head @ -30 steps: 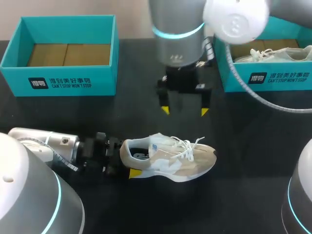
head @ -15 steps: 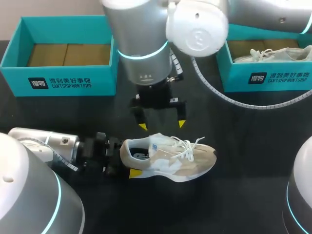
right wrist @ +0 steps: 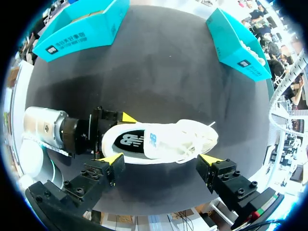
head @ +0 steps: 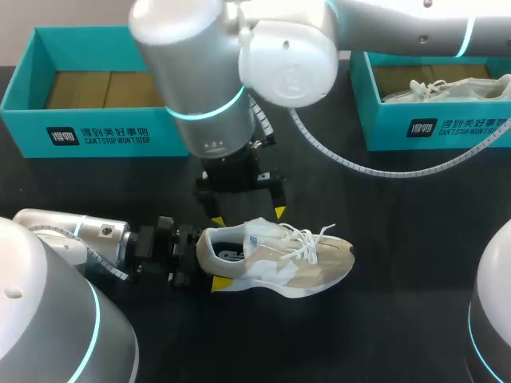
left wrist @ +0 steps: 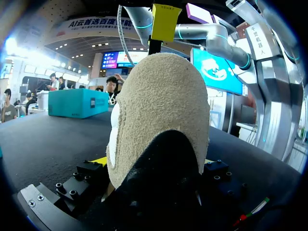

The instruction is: Take the shoe out of the shoebox, open the shoe tongue, remove and reinsert the insole, then place the shoe into the shoebox

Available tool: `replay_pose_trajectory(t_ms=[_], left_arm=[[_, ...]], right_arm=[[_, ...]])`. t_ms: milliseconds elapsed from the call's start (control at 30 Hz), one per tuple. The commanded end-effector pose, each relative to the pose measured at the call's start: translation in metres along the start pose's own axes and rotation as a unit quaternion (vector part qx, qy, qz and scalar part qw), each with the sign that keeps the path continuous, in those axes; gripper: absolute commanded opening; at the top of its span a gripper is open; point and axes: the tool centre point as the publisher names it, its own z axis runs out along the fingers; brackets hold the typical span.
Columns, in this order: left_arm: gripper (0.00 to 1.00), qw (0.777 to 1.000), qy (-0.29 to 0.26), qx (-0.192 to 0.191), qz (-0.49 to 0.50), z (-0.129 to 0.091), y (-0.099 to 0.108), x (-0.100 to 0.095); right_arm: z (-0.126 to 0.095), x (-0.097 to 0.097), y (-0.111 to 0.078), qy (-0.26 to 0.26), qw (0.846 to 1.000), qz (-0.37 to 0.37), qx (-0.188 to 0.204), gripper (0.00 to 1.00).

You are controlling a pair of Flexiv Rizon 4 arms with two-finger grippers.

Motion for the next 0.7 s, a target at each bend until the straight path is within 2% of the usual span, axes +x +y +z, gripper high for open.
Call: replay_pose_trajectory(t_ms=[33, 333, 700], left_arm=[[0.00, 1.000, -0.001, 0.000, 0.000, 0.003, 0.004, -0.001], [0.00, 1.000, -0.001, 0.000, 0.000, 0.003, 0.004, -0.001], [0.00, 1.000, -0.001, 0.000, 0.000, 0.003, 0.004, -0.001]], right_arm=[[0.015, 0.030, -0.008, -0.138, 0.980, 0.140, -0.002, 1.00], [0.035, 0.018, -0.018, -0.133, 0.975, 0.176, 0.008, 1.00], [0.052, 0.010, -0.015, -0.137, 0.971, 0.198, -0.002, 1.00]])
